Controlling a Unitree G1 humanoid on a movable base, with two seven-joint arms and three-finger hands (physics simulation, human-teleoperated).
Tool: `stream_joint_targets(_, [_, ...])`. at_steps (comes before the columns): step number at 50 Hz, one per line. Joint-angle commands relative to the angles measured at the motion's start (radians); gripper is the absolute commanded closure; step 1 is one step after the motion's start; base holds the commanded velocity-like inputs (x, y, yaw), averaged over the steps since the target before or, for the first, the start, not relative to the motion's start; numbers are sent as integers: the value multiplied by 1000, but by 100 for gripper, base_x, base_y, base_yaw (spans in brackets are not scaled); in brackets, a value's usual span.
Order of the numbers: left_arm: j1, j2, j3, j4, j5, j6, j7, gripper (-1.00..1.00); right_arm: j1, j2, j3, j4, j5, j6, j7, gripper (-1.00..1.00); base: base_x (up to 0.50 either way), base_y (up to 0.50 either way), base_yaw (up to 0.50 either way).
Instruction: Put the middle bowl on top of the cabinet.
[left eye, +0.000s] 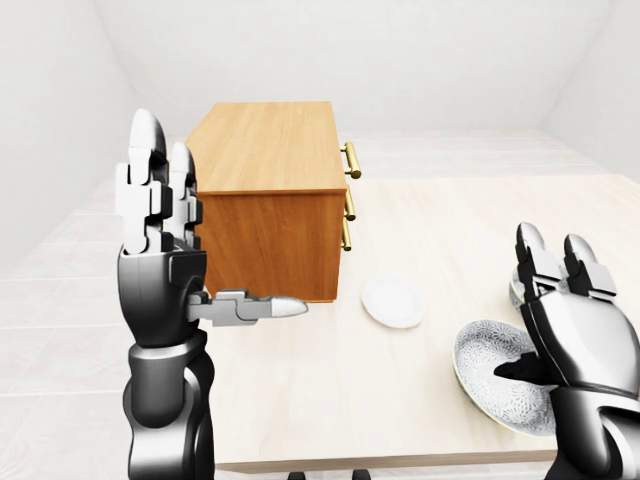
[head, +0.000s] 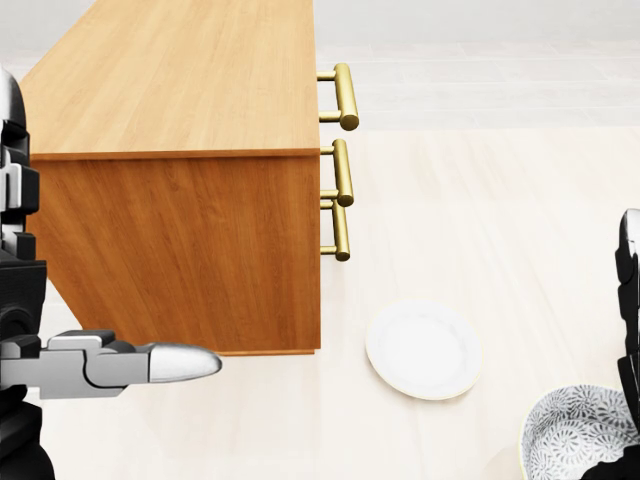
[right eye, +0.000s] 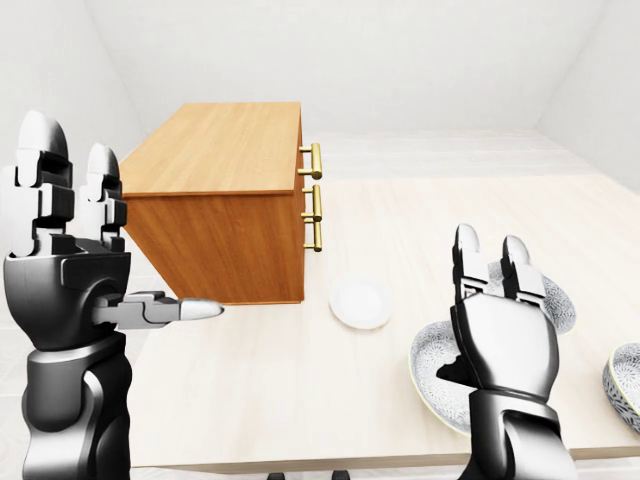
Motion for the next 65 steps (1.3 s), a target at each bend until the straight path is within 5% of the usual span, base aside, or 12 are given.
stream_joint_targets(1, [4,-2,8,1,-24,0,9,-100,-30,-3,-7,-57,-64,-4,55,-100,0,0,0])
stream_joint_targets(13, [4,6,2,10,-26,0,15,-100,29,29,11,-11,-48,-37,-16,-100,0,0,0])
stream_joint_targets(39, [6,6,3,12,-27,0,15,-100,23,32,10,-7,-38,-19,-22,-100,0,0,0])
stream_joint_targets(45, [17,16,-2,44,13,0,35,-100,75,13,-68,-22,68,-43,-42,-100,0,0,0])
stream_joint_targets(52, [20,12,-3,42,24,0,30,-100,127,53,-139,-9,116,-121,-95,-100,0,0,0])
stream_joint_targets(65, [20,7,-1,54,31,0,22,-100,187,128,-197,104,97,-121,-234,-100,0,0,0])
